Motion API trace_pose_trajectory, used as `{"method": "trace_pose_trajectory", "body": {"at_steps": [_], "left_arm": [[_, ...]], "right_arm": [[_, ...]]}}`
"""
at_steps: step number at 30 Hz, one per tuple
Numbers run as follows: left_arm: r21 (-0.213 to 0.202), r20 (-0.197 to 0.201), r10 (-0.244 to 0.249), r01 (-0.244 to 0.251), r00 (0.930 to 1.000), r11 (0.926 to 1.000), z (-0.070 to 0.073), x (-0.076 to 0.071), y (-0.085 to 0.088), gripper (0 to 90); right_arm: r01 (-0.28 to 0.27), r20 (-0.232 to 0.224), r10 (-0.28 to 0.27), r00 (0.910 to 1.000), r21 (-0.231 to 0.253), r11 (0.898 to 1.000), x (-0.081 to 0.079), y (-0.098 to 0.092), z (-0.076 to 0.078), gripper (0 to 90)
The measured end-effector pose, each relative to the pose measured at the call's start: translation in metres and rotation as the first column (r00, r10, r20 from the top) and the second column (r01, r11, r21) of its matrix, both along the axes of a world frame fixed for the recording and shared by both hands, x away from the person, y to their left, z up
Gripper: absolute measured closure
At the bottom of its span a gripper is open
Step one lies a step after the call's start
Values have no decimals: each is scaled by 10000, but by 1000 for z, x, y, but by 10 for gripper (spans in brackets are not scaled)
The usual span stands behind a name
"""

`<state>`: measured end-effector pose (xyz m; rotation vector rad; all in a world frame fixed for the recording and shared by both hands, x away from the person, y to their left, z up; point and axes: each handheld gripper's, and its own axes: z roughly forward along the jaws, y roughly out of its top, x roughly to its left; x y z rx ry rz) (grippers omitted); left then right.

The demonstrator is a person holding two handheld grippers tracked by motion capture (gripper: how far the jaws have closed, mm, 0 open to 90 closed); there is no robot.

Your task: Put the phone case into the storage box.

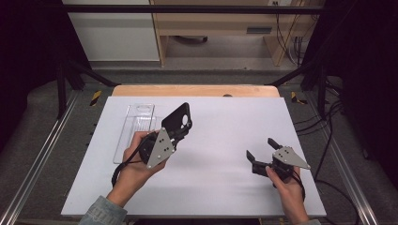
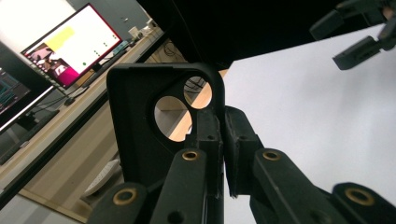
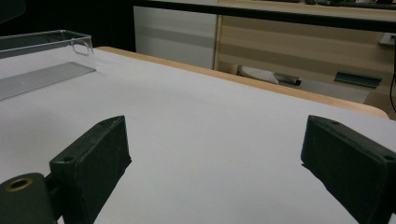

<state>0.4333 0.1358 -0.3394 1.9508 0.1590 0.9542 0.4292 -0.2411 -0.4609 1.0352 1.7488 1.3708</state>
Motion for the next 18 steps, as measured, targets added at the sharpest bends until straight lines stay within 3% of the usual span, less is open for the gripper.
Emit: {"method": "trace_pose_trajectory", "body": {"at_steps": [8, 18], "left_arm": [[-779, -144, 422, -432, 9990, 9960, 8, 4, 10, 860], [-1050, -165, 789, -802, 9967, 9912, 15, 10, 17, 861]], "right_arm": [[-111, 315, 106, 9994, 148, 9998, -6, -1, -2, 60], [-355, 409, 344, 9986, 266, 9990, -9, -2, -6, 51]]}}
